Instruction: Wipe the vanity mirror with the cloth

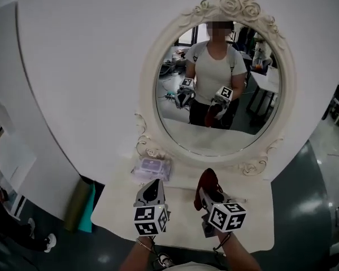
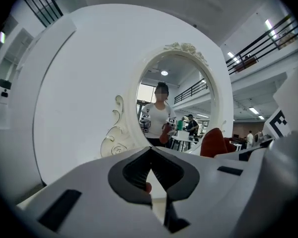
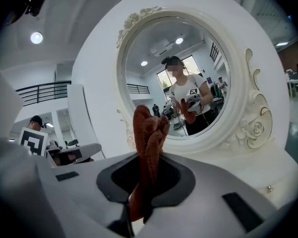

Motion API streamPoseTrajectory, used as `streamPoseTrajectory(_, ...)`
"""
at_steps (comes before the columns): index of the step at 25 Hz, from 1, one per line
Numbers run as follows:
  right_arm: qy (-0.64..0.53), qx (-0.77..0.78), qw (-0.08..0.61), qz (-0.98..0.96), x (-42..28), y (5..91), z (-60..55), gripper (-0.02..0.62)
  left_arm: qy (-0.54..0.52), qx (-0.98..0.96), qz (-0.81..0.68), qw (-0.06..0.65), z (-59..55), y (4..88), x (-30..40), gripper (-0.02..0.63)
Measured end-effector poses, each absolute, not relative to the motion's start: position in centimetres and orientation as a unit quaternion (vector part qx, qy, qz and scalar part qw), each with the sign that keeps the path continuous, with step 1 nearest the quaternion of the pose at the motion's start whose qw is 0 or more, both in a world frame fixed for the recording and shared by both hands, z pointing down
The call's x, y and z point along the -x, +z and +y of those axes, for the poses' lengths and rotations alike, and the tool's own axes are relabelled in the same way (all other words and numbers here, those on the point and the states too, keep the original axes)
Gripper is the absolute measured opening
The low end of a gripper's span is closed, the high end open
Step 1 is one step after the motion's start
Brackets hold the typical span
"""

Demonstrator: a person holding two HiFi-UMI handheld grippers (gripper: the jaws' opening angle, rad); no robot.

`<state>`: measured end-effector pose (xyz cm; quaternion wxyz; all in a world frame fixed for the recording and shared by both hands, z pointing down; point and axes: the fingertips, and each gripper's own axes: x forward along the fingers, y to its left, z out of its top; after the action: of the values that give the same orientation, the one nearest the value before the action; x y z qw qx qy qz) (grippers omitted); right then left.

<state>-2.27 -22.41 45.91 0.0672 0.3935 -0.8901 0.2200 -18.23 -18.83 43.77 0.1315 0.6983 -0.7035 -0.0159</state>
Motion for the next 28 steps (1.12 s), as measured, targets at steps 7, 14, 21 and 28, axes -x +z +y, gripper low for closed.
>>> streamPoseTrajectory(7,0.209,-0.403,0.081,-0.887,4.1,44.9,-24.5,0.060,-0.005,-0.715,-0.684,0.144,-22.2,43.5,19.7,0.006)
streamPoseTrajectory(14,0.187,-0.392,0.078,-0.897,4.9,44.2,-25.6,0.060,-0.025,-0.691,-0.704,0.161,-22.0,44.3,20.6,0.006)
streamPoseTrajectory(21,0.091,-0.375,0.077,-0.919,6.5,36.9,-28.1,0.060,-0.027,-0.691,-0.713,0.120,-22.7,39.2,21.9,0.006)
streamPoseTrajectory(28,-0.097,-0.356,0.133,-0.920,9.7,25.3,-31.6,0.060,-0.015,-0.702,-0.709,0.061,-25.8,32.3,23.2,0.006)
